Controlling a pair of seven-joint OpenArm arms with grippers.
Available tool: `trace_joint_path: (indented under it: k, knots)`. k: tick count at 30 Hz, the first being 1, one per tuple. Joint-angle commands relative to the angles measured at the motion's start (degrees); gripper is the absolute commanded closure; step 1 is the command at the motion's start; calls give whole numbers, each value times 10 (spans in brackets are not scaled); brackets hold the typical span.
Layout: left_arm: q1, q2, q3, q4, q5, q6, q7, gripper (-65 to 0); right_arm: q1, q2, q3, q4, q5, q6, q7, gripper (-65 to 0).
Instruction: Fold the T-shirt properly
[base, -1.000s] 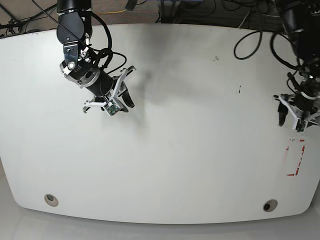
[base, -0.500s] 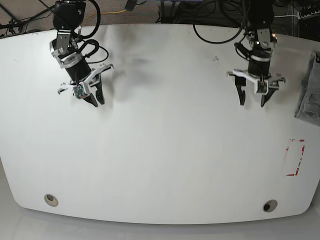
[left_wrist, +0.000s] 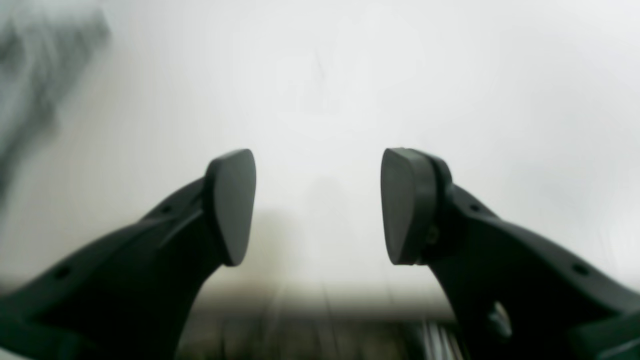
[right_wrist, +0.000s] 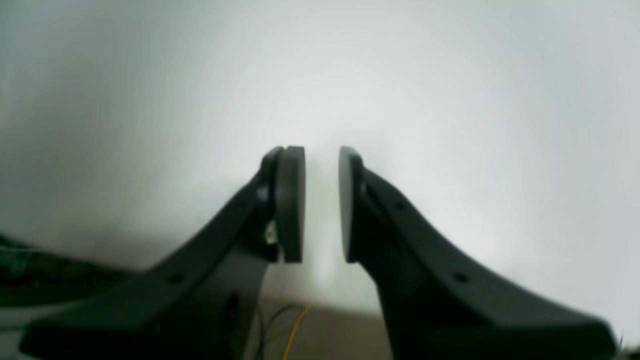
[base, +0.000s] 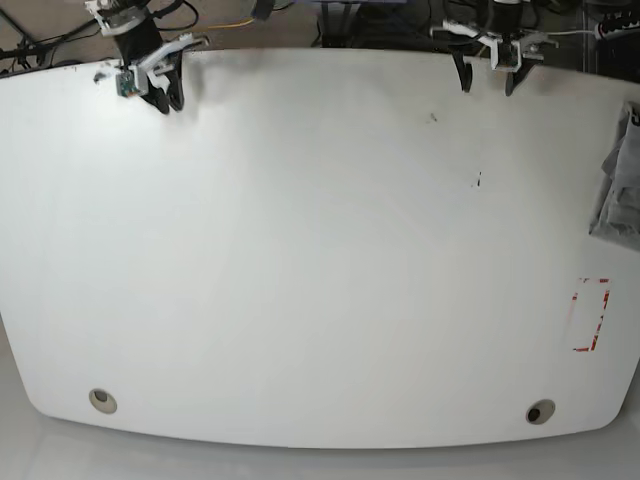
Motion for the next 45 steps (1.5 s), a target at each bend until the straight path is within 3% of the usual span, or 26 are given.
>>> trace_joint_path:
  k: [1,8,12,16,20,22,34,43,45]
  knots:
    - [48,0,-1,9,-4,3,-19,-367,-58,4,-1,19,36,9,19,-109]
    - [109,-4,9,-44,-4,3,-19,-367,-164,-11,-18,-12,47,10,22,-109]
    - [89,-34,24,-144,-4,4,-19,-365,-175,-21,-43,-54,42,10,26,-109]
    - [38,-60,36,-276,-4,4,-20,-365,-169,-21,-98,-147,-10,4,30,-109]
    - [-29,-65,33,-401,-4,4,-21,-365,-123,-32,-127,-247,-22,-4,66,-109]
    - [-67,-76,33,-470,-4,4,-21,-365,-92,-36,-132,-312,-23,-26,80,-109]
    - [-257,-118,37,-774,-2,5,-20,-367,117,7,-208,-653,-22,-118,104,-109]
    - [-406,-143,64,-994,-3,6,-20,-367,201,13,-210,-748,-23,-131,102,-116]
    - [-435,-143,65,-1024,-1,26,-19,-367,233,18,-210,-789,-24,-131,89,-116]
